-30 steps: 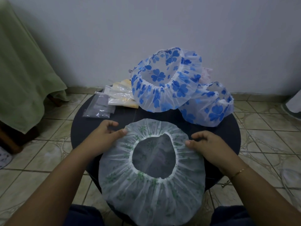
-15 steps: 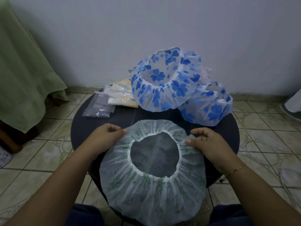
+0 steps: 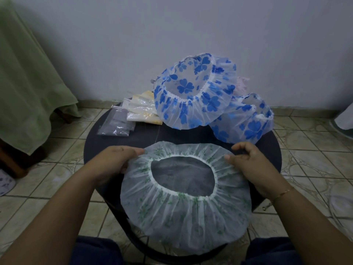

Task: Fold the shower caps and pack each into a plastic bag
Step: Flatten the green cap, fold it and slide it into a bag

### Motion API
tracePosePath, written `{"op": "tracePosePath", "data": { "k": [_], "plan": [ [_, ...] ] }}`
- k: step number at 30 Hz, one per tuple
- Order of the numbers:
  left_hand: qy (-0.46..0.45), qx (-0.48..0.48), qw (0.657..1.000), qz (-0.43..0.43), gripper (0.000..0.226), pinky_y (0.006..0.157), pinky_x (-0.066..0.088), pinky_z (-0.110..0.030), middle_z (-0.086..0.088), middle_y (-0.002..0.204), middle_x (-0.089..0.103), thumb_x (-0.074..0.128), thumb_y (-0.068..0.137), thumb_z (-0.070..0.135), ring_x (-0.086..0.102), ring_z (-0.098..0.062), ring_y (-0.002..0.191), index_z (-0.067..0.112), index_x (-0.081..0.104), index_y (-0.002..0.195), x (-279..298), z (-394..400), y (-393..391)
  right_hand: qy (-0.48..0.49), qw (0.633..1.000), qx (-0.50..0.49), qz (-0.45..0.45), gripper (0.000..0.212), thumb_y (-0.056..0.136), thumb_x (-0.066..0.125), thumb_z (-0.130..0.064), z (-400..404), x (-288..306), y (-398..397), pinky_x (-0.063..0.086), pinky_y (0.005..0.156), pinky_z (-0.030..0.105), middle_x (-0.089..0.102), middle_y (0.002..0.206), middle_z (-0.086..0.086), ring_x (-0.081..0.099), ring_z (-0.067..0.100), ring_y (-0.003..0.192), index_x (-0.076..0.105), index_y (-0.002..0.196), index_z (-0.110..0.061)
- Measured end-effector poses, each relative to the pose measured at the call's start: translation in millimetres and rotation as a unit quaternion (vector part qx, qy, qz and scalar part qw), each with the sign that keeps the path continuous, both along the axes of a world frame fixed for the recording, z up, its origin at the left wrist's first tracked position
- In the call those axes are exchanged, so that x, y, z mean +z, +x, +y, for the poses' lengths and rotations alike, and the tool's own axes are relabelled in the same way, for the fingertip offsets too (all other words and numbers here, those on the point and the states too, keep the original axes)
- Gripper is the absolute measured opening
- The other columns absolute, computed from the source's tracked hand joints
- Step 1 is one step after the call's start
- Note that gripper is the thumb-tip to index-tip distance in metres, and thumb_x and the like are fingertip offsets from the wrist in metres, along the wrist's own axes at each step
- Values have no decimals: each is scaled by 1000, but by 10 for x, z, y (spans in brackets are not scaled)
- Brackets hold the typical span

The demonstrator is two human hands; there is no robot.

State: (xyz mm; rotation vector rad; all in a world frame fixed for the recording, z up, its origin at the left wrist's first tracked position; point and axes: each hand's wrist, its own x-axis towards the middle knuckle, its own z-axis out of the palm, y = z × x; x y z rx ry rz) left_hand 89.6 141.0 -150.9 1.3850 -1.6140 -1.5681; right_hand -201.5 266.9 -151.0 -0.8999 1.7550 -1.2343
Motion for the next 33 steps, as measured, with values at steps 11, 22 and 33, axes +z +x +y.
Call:
{"op": "tracePosePath", "data": {
  "k": [11, 22, 33],
  "plan": [
    [46, -155, 985, -52, 120, 86, 49, -16, 11, 129, 54, 92, 35, 15, 60, -4, 108, 20, 39, 142, -56, -103, 181, 51, 995, 14, 82, 31, 86, 62, -1, 13, -29, -68, 48, 86, 25, 65, 114, 10, 61, 15, 92, 63, 117, -4],
    [-77, 52, 969, -229, 46, 53, 47, -28, -2, 95, 67, 77, 73, 40, 64, -14, 74, 14, 61, 108, 80, 16, 120, 78, 982, 36, 166, 17, 82, 71, -23, 40, -44, -87, 44, 45, 20, 66, 82, 7, 57, 13, 59, 63, 87, -9],
    [35, -69, 993, -86, 47, 94, 49, -42, -9, 107, 71, 69, 62, 18, 66, -28, 102, 17, 69, 109, 28, -68, 180, 45, 960, 148, 231, 12, 87, 65, -25, 50, 1, -38, 42, 61, 2, 63, 86, -12, 60, 1, 76, 70, 96, -20]
  ]
}}
